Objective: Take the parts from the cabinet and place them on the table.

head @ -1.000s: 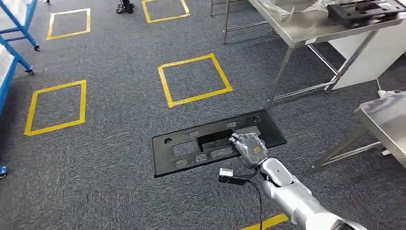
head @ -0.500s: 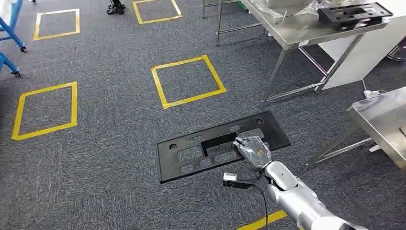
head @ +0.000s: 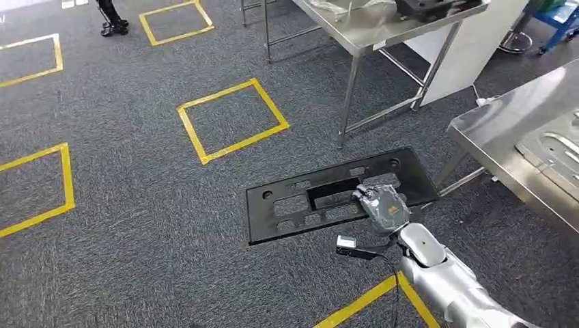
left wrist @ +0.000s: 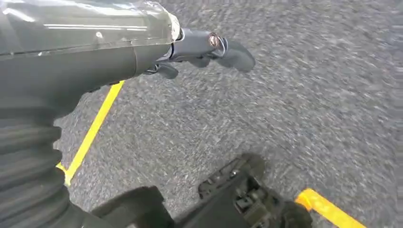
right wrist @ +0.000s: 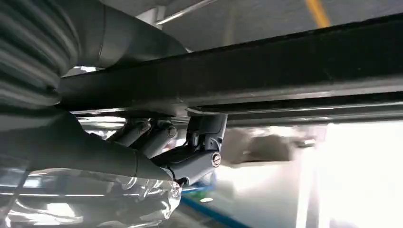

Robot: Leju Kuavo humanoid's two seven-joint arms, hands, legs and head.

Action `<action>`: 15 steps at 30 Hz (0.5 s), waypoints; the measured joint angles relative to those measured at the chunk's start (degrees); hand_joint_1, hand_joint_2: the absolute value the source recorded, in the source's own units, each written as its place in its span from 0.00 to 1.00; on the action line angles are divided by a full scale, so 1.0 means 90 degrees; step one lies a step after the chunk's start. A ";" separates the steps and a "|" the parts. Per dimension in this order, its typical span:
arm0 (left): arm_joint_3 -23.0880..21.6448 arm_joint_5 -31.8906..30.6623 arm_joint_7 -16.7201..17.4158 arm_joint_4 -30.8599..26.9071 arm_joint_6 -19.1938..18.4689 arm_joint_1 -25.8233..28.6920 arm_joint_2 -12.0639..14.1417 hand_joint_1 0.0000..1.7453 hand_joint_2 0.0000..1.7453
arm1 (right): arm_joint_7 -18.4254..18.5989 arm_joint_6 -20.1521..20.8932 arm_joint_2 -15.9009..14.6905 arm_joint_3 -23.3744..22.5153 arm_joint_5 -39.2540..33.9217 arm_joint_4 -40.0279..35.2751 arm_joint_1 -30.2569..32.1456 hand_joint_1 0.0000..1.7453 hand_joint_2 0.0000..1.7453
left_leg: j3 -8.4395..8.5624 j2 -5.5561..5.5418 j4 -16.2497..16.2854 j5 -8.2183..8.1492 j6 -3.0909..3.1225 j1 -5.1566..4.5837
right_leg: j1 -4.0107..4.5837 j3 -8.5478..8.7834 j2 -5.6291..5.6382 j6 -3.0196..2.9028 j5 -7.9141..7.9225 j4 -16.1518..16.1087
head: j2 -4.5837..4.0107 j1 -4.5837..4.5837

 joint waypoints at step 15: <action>0.0000 -0.0087 -0.0075 0.0000 0.0051 0.0028 0.0036 0.00 1.00 | 0.0238 0.0951 -0.0916 -0.1156 0.0382 -0.1113 -0.0234 1.00 1.00 | 0.0181 -0.0373 -0.0809 0.0693 0.0432 -0.0151 | 0.0042 -0.0238 0.0340 0.0138 -0.0226 0.0323 | 0.0000 0.0005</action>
